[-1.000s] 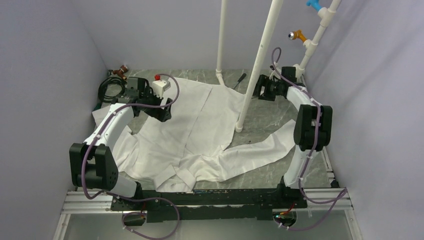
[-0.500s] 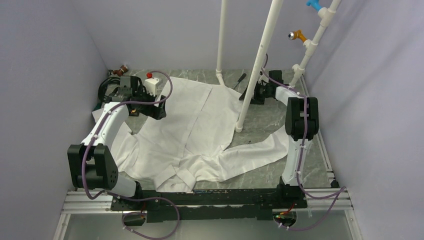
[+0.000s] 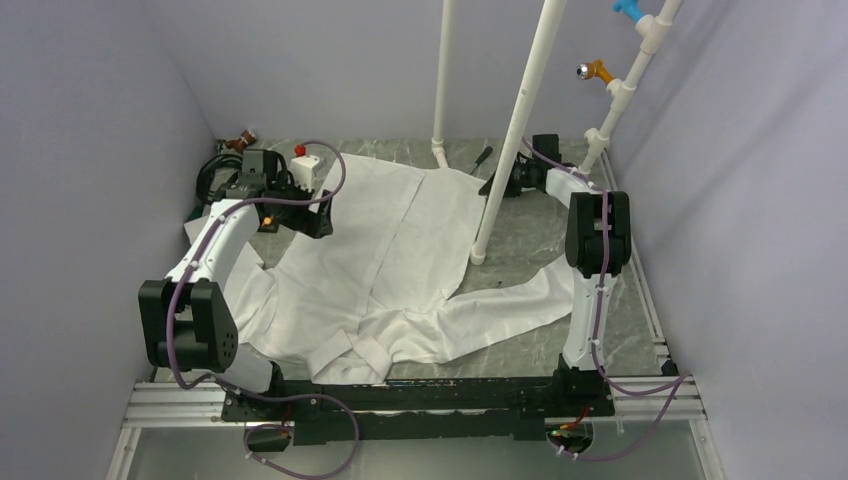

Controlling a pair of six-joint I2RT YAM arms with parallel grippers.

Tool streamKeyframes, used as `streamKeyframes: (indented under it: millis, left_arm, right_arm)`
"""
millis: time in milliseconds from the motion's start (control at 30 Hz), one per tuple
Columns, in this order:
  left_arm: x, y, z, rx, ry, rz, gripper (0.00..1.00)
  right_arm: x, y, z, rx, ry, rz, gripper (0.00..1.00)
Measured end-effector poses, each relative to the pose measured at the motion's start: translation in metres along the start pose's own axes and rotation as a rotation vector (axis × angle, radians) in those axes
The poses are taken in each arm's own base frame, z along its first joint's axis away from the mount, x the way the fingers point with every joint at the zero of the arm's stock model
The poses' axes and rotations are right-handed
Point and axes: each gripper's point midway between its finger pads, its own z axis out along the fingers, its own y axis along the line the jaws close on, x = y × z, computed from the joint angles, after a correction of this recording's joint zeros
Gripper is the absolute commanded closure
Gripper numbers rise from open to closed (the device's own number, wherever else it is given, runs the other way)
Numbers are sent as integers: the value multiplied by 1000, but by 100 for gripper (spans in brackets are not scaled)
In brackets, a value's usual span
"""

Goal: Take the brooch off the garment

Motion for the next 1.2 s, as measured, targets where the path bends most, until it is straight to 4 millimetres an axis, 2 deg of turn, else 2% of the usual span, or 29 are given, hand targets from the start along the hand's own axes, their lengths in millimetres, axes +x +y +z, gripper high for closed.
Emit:
streamKeyframes:
  millis: [100,200,367,667,700,800,867,967,1033,1133,1200]
  left_arm:
    - [1,1,2,1,3,-2,1]
    - [2,1,3,2,8,-4,1]
    - [6,6,7,0,22,-20,1]
    - [16,30,4,-42,34,-75,1]
    - [16,34,3,-50,33,-81,1]
    - [21,43,-3,-76,32,-86,1]
    - [26,47,-9,-93,31,-80,1]
    - [40,47,-24,-123,33,-49,1]
    - [46,46,-31,-135,32,-30,1]
    - [56,37,-43,-141,18,34,1]
    - [63,28,-50,-135,6,87,1]
  right_arm:
    - [-16,5,-2,-3,-29,-38,100]
    - [-41,8,0,-3,-70,-95,100]
    - [-68,-1,12,11,-109,-155,100]
    - [-73,-30,33,67,-104,-161,100]
    - [-74,-32,33,75,-108,-162,90]
    - [-82,-32,30,84,-125,-178,47]
    - [-88,-31,25,88,-136,-200,30]
    - [-89,-25,9,100,-131,-231,19]
    - [-85,-16,-6,106,-122,-253,17]
    - [-74,10,-44,116,-108,-297,17]
    - [-70,33,-78,123,-113,-339,17]
